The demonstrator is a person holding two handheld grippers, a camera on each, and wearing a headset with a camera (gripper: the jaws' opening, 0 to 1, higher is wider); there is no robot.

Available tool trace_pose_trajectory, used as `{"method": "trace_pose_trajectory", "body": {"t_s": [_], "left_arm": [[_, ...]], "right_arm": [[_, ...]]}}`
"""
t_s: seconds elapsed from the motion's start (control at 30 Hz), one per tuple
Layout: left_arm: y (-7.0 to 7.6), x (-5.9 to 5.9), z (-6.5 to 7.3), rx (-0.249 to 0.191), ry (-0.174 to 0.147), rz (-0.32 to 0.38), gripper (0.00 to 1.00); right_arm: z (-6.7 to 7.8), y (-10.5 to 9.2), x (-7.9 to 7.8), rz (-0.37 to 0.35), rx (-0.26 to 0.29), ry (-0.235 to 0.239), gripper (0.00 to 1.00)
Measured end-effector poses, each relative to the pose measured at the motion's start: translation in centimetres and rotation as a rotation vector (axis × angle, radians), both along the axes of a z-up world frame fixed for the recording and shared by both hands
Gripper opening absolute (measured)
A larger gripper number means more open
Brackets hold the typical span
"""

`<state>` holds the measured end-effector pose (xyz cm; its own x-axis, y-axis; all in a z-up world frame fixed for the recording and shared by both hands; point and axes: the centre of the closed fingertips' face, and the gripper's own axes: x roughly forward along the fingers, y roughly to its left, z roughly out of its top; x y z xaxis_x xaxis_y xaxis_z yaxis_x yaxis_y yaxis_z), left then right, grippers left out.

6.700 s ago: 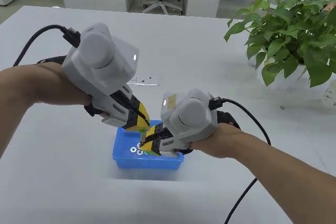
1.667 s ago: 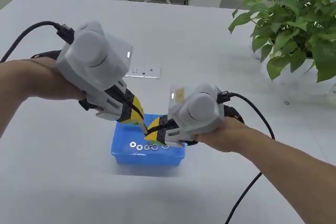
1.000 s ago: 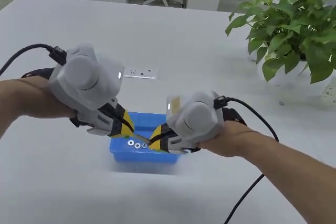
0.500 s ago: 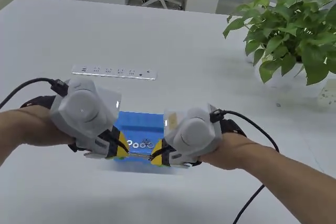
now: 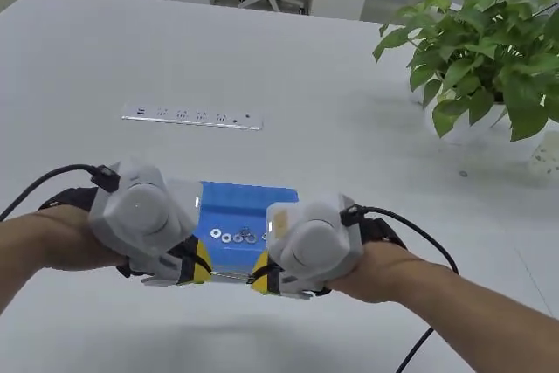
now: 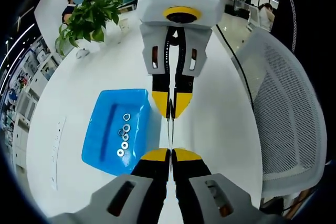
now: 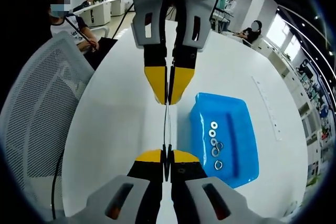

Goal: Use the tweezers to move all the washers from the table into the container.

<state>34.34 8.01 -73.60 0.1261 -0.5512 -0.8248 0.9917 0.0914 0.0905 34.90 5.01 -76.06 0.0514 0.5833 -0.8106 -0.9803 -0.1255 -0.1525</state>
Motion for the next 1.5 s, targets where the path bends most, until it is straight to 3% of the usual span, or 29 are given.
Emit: {"method": "trace_pose_trajectory", "body": {"t_s": [0.1,0.3,0.47,0.73,0.87,1.07,1.27,1.5], "left_arm": [[0.3,-0.2,0.4,-0.005,-0.002,0.009,0.06],[1.0,-0.4,1.6,-0.063,-0.009,0.069,0.15],[1.2,-1.6,2.4,-0.145,-0.009,0.137,0.19],[2.3,-2.8,2.7,-0.227,-0.013,0.232,0.28],[2.5,-3.4,3.3,-0.248,-0.034,0.264,0.37],[2.4,-4.5,4.9,-0.333,-0.056,0.329,0.52],[2.9,-5.4,5.0,-0.346,-0.075,0.365,0.65],[3.2,-5.8,5.0,-0.338,-0.077,0.378,0.66]], "right_arm": [[-0.5,-0.2,-0.1,-0.005,-0.022,-0.001,0.03],[-1.7,-0.4,-0.6,-0.013,-0.037,0.023,0.04],[-2.5,-0.2,-1.1,-0.015,-0.051,0.037,0.04],[-3.4,0.1,-1.3,-0.018,-0.083,0.034,0.05],[-3.8,0.2,-1.4,-0.002,-0.107,0.029,0.05],[-4.4,0.2,-1.3,-0.011,-0.145,0.037,0.05],[-4.9,0.2,-1.6,-0.007,-0.181,0.051,0.05],[-5.8,-0.1,-1.8,-0.019,-0.225,0.061,0.06]]}}
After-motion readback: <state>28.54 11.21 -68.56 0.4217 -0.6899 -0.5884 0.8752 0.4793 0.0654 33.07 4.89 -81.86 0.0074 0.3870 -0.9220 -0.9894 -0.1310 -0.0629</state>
